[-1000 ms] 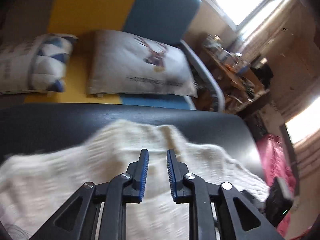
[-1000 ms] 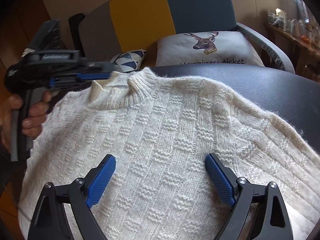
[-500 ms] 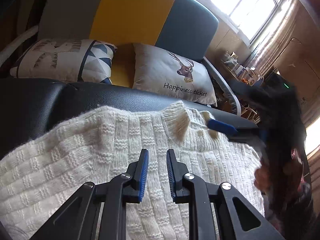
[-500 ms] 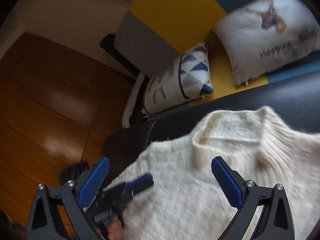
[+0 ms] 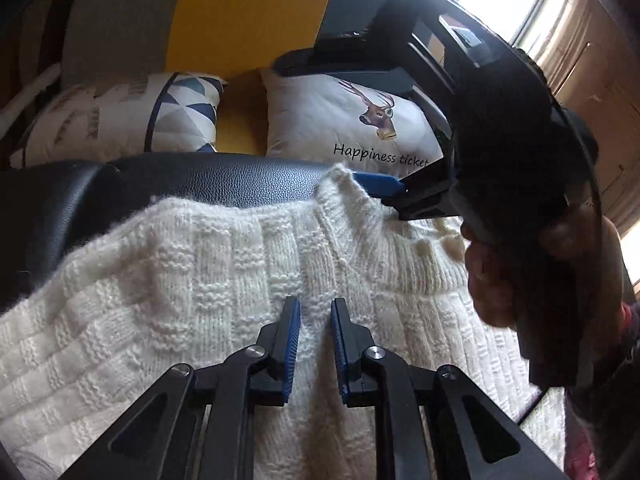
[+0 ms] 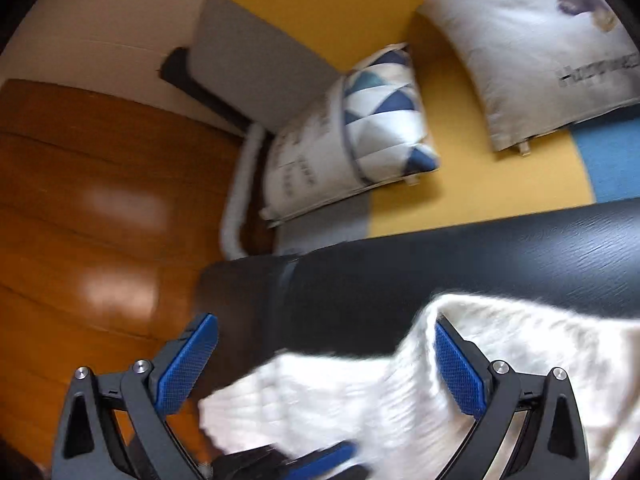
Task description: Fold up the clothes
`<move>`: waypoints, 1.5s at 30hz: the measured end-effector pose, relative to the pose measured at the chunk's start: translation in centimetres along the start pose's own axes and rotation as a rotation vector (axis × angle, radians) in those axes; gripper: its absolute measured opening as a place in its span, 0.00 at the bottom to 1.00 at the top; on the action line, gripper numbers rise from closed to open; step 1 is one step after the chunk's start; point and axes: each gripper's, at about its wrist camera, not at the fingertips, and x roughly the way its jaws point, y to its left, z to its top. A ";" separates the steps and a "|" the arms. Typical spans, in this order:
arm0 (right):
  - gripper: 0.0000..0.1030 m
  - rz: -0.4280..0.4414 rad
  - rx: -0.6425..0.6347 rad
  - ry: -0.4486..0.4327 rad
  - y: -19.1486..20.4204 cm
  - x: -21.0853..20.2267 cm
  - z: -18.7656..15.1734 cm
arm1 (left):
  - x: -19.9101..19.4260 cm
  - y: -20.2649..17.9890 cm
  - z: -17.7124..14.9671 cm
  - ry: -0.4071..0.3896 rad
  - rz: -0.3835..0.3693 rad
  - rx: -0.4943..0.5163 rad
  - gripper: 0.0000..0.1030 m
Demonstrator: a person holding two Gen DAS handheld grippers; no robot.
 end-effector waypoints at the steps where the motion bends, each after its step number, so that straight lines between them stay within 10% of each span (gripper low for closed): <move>1: 1.00 0.001 0.010 -0.011 -0.2 -0.5 0.1 | 0.1 -0.1 0.0 0.003 -0.002 -0.001 0.15; 9: 1.00 0.047 -0.008 -0.071 -1.8 -8.6 -2.1 | 0.4 -1.2 3.6 -0.047 -0.108 -0.010 0.15; 22: 1.00 -0.089 0.086 -0.172 -7.1 -12.6 -5.0 | 2.3 -1.5 3.7 -0.010 -0.002 -0.095 0.16; 33: 1.00 -0.132 -0.157 -0.028 1.8 -9.9 -15.1 | -13.5 8.3 -9.0 -0.108 -0.024 -0.411 0.16; 45: 1.00 -0.179 -0.413 0.126 11.0 -1.1 -25.1 | -25.4 20.8 -18.0 -0.193 0.291 -0.531 0.16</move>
